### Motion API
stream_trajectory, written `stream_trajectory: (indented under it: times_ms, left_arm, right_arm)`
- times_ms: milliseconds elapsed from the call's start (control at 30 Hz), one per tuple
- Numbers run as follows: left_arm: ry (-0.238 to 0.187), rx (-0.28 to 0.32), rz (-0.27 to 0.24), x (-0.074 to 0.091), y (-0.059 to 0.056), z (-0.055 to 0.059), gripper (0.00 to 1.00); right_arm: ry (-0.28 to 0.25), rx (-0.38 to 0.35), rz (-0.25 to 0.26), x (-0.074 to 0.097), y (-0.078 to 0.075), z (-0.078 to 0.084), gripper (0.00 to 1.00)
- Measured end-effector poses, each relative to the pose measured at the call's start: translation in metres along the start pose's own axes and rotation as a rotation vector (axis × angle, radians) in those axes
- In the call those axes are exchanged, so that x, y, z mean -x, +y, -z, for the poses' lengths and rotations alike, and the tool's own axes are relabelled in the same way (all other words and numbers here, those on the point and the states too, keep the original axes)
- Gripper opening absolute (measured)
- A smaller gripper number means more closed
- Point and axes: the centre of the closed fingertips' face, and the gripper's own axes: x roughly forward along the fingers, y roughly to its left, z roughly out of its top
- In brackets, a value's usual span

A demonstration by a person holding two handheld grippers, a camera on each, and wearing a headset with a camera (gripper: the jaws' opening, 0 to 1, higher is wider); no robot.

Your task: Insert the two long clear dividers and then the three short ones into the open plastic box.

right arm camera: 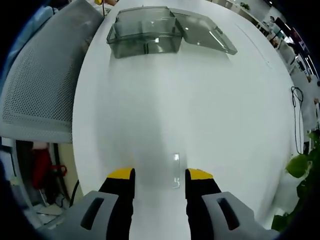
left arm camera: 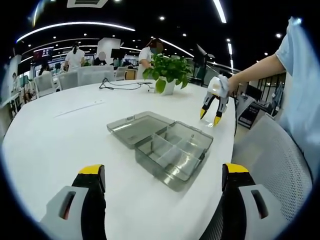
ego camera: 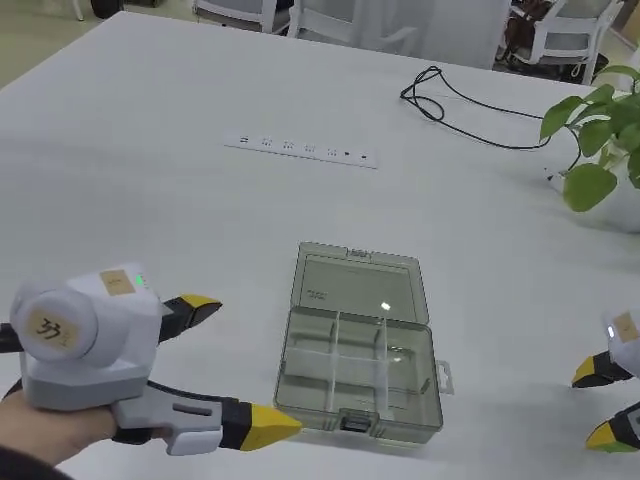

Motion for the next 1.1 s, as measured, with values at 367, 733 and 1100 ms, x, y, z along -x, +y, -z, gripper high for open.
stream_trajectory:
  times_ms: [367, 733, 1100]
  left_arm:
    - [0.001, 0.005, -0.003, 0.000, 0.000, 0.000, 0.98]
    - [-0.007, 0.010, 0.005, -0.001, -0.002, -0.001, 0.97]
    - [0.003, 0.033, -0.024, -0.004, 0.004, 0.006, 0.96]
  right_arm:
    - [-0.038, -0.054, -0.012, -0.002, 0.001, 0.000, 0.35]
    - [-0.041, -0.112, 0.014, -0.001, 0.002, 0.000, 0.33]
    - [-0.091, -0.167, 0.054, 0.007, 0.004, -0.012, 0.33]
